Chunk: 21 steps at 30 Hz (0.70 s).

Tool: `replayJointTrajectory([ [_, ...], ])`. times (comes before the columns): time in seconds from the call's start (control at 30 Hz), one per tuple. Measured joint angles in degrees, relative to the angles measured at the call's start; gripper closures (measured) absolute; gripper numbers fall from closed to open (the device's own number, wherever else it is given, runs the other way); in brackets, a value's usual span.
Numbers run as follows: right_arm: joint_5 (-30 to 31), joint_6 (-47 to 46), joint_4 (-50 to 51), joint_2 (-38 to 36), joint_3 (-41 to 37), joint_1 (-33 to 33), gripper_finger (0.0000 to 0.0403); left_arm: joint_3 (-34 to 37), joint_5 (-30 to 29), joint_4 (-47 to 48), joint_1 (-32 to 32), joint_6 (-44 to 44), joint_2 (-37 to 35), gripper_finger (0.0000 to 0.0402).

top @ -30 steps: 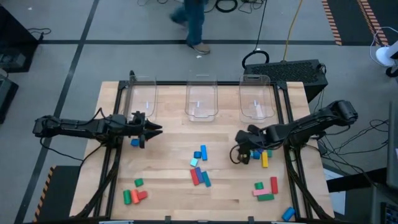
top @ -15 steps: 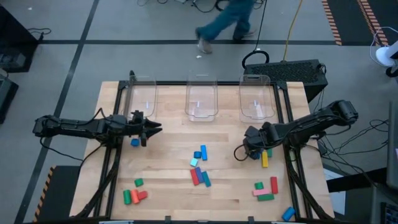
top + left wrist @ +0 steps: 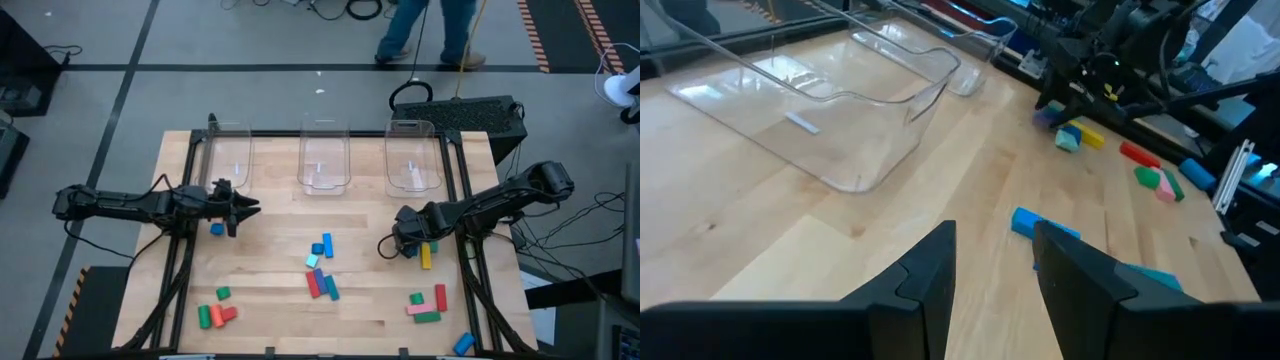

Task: Sort blocks by size
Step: Put the blue rectangular block into the right transparent bin

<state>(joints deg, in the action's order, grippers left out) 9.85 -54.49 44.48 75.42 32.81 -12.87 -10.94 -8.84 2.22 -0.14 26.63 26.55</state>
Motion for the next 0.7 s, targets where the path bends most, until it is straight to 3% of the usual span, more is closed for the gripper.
replayJointTrajectory([
  [0.3, -0.9, -1.9, -1.5, -0.3, -1.9, 0.1, 0.0217, 0.0, 0.0, 0.2, 0.0, -0.1, 2.0, 0.0265],
  [0.6, -1.3, -1.8, -1.9, -0.2, -1.9, 0.1, 0.0310, 0.0, -0.5, 0.1, 0.0, -0.4, 2.2, 0.0265],
  [0.7, -1.3, -1.2, -1.6, -0.2, -1.3, 0.1, 0.0324, 0.0, -0.7, 0.1, 0.0, -0.4, 2.2, 0.0265],
])
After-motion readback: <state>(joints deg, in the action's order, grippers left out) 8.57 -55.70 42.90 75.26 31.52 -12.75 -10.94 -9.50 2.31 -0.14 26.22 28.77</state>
